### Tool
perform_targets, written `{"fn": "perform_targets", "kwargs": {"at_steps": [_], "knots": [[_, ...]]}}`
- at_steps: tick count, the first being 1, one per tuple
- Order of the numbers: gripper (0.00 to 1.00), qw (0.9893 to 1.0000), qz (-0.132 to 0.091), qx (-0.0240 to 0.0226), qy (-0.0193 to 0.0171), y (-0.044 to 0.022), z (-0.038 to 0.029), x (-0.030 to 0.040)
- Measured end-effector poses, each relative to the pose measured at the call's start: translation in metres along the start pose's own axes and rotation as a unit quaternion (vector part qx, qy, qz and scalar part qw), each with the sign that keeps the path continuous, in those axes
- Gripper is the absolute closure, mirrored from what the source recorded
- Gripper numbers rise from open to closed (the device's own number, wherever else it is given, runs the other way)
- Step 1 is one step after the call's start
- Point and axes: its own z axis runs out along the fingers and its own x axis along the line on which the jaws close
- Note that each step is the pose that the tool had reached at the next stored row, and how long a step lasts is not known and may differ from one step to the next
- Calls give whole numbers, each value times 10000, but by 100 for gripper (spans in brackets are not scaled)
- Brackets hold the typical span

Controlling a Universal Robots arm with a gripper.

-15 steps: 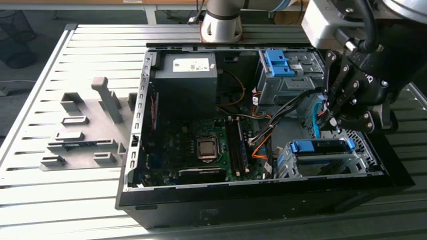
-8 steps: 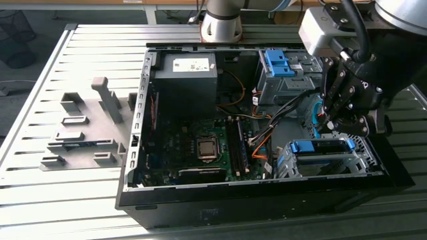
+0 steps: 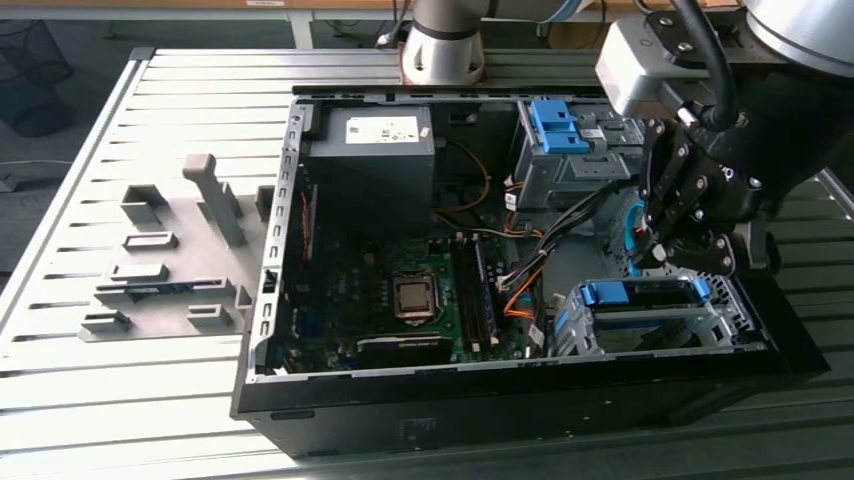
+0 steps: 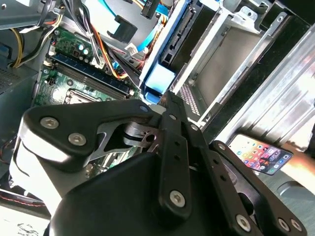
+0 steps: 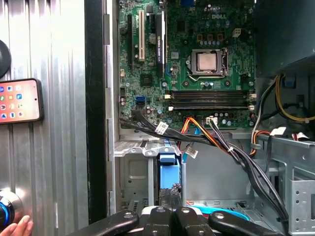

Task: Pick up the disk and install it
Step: 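Insert the disk into the insertion slot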

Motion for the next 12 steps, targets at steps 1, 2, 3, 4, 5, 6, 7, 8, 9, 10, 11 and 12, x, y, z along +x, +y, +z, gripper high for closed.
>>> {"fn": "perform_targets", "kwargs": {"at_steps": [1, 2, 3, 4, 5, 6, 7, 8, 9, 10, 11, 12], "knots": [[89, 10000, 0, 0, -1, 0, 3, 0], [89, 10000, 0, 0, 0, 0, 6, 0], [89, 10000, 0, 0, 0, 0, 9, 0], [89, 10000, 0, 0, -1, 0, 12, 0], [89, 10000, 0, 0, 0, 0, 14, 0], [89, 10000, 0, 0, -1, 0, 18, 0], [89, 10000, 0, 0, 0, 0, 20, 0], [89, 10000, 0, 0, 0, 0, 23, 0], [89, 10000, 0, 0, 0, 0, 26, 0], [89, 10000, 0, 0, 0, 0, 29, 0], [89, 10000, 0, 0, 0, 0, 31, 0], [89, 10000, 0, 0, 0, 0, 34, 0]]}}
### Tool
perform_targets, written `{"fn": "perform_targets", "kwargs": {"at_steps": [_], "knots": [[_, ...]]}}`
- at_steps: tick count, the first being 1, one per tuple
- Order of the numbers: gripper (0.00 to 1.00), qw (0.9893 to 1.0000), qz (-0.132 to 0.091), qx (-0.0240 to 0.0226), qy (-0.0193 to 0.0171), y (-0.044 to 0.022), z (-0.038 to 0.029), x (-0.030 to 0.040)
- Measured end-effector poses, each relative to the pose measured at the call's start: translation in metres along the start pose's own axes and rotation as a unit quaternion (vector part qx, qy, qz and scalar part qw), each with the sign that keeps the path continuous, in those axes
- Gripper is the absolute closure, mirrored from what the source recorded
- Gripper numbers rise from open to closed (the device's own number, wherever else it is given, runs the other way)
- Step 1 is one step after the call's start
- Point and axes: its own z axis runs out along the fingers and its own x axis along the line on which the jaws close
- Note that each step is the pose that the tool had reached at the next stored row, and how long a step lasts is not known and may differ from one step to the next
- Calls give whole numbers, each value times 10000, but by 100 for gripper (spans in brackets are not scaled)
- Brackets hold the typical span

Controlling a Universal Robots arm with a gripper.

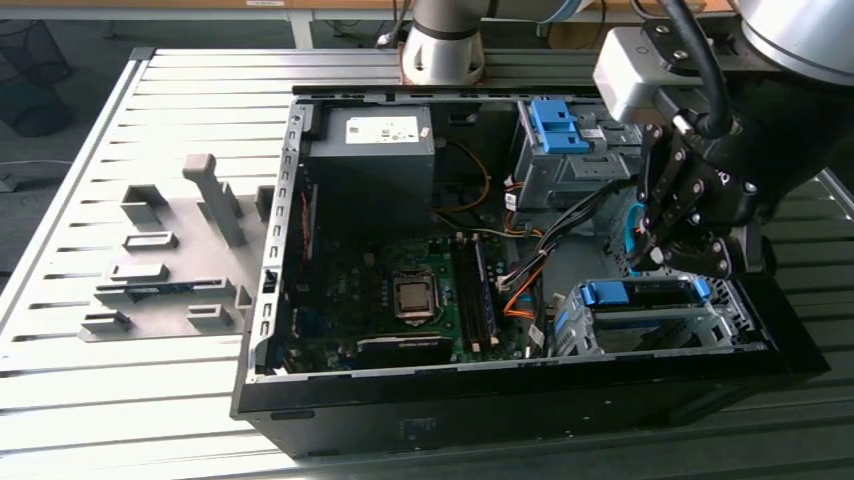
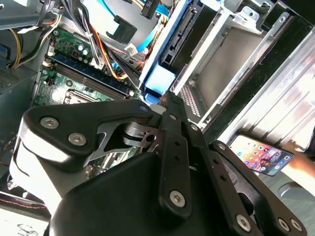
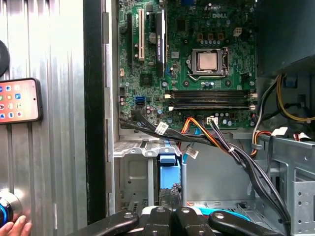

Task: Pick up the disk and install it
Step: 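Insert the disk into the insertion slot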

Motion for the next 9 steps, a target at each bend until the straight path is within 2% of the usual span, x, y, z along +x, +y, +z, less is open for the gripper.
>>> {"fn": "perform_targets", "kwargs": {"at_steps": [9], "knots": [[89, 10000, 0, 0, 0, 0, 26, 0]]}}
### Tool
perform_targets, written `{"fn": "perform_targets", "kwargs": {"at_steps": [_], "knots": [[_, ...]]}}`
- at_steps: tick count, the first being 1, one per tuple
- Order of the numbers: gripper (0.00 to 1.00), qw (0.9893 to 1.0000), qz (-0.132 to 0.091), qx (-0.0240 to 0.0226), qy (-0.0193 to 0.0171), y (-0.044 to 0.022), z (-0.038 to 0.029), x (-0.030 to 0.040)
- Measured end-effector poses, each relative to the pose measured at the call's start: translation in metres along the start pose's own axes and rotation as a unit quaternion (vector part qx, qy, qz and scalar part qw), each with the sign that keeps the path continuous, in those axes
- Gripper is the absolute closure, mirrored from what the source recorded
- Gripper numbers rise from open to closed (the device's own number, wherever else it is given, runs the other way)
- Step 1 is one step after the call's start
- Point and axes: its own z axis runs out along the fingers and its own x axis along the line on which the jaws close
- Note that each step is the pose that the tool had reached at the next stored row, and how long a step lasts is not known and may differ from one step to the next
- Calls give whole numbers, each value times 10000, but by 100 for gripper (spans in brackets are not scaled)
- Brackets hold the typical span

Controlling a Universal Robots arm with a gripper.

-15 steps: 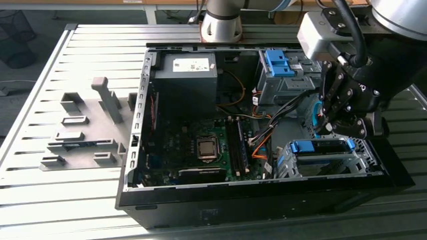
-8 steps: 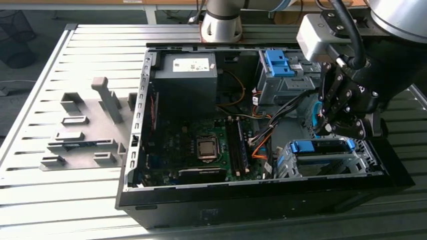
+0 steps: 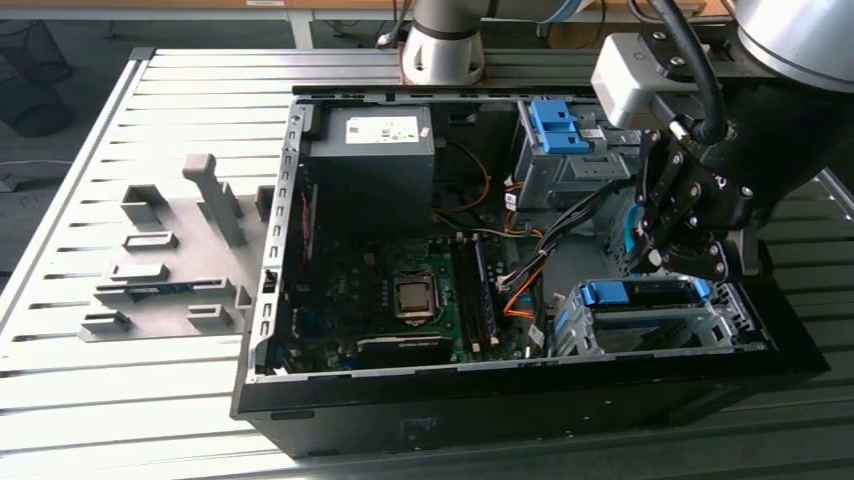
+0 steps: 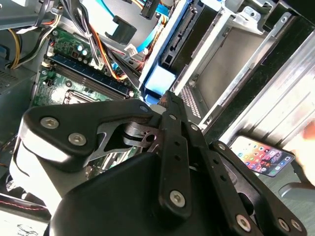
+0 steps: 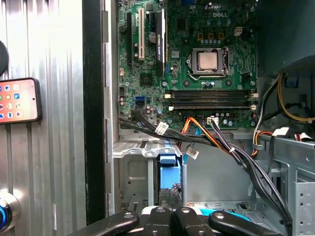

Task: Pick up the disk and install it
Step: 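Insert the disk into the insertion slot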

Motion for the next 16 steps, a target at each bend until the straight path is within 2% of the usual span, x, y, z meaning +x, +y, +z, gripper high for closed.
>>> {"fn": "perform_targets", "kwargs": {"at_steps": [16], "knots": [[89, 10000, 0, 0, 0, 0, 46, 0]]}}
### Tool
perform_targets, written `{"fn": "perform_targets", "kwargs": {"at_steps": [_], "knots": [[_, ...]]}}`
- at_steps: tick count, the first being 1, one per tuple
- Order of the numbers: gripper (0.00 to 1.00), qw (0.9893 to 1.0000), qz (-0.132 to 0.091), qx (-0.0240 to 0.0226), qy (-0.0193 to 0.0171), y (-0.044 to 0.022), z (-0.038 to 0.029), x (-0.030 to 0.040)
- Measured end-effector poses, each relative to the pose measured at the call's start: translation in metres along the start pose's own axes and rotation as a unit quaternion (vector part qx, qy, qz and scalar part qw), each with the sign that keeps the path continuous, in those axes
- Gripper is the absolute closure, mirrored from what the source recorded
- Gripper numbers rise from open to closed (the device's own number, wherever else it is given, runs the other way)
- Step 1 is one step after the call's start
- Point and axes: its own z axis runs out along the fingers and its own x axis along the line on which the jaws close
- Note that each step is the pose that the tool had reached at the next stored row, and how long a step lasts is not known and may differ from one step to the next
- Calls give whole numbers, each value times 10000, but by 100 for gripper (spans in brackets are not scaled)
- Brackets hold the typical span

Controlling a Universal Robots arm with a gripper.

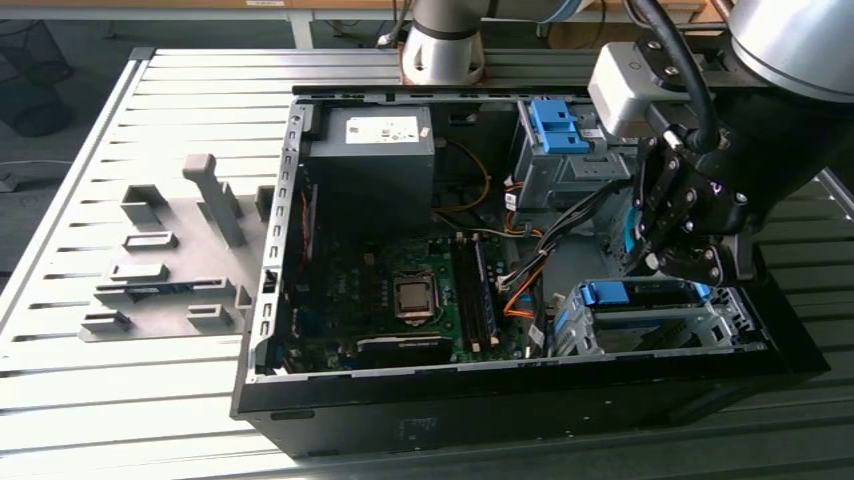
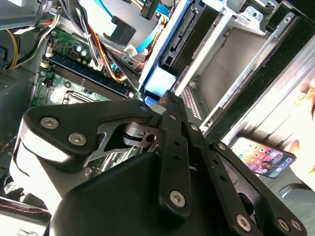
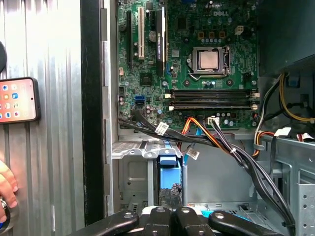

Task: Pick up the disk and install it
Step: 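Insert the disk into the insertion slot, then insert the first disk wire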

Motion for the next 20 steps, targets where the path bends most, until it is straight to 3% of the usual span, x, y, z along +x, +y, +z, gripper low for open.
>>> {"fn": "perform_targets", "kwargs": {"at_steps": [17, 20], "knots": [[89, 10000, 1, 0, 0, -1, 44, 0], [89, 10000, 0, 0, 0, -71, 45, -6]]}}
